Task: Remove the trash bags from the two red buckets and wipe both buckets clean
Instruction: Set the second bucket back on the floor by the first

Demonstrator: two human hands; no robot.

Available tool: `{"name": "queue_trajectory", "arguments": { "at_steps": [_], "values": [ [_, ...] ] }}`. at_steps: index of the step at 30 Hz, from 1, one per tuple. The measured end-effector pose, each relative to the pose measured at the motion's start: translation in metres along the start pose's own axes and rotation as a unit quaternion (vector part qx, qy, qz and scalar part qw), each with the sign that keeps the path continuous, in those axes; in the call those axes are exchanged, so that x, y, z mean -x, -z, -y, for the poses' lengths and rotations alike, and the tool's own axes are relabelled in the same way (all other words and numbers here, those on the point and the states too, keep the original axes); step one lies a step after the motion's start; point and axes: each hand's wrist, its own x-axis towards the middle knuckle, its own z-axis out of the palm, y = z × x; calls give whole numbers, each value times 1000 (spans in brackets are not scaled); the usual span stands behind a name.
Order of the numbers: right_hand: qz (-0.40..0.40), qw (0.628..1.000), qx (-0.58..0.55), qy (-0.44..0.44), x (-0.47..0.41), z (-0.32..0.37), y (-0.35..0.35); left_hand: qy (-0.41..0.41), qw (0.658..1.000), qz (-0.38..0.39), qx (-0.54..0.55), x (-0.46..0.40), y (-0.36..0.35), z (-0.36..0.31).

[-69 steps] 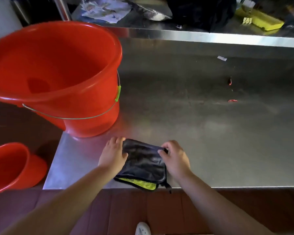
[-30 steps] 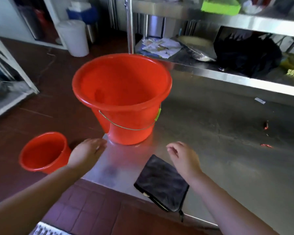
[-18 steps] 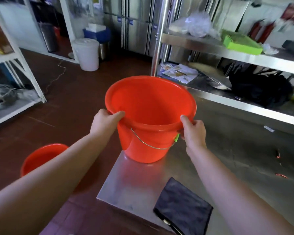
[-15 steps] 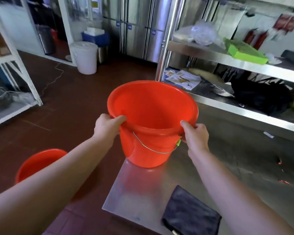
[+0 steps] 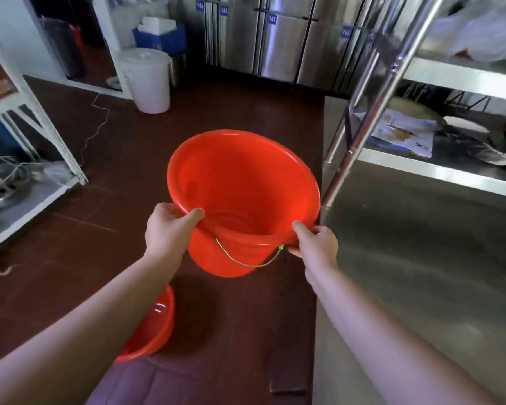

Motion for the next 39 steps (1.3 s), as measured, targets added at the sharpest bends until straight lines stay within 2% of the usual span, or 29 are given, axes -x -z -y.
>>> {"name": "queue_trajectory", "arguments": {
  "at_steps": [5, 10, 14, 18, 21, 24, 27, 33, 39],
  "values": [
    [-23, 996, -21, -81, -35, -51, -47, 44, 997, 35, -54, -60, -20, 45],
    [-61, 985, -17, -160, -84, -114, -91, 75, 984, 58, -151, -118, -66, 95],
    [-78, 967, 29, -242, -134, -173, -121, 109, 969, 93, -202, -170, -110, 144],
    [-73, 945, 101, -304, -178, -238, -142, 123, 945, 166, -253, -214, -151, 202],
    [-114, 938, 80, -316, -208, -291, -159, 136, 927, 212, -279, -247, -182, 255],
    [-159, 924, 22, -347, -237, -341, -175, 149, 910, 230, -310, -271, -217, 311],
    [-188, 911, 12, -368, -266, -395, -185, 141, 894, 242, -349, -288, -252, 367],
    [-237, 907, -21, -347, -318, -481, -199, 117, 887, 261, -363, -313, -307, 457],
    [-266, 912, 5, -313, -346, -536, -203, 102, 888, 269, -358, -326, -338, 506]
  ]
}}
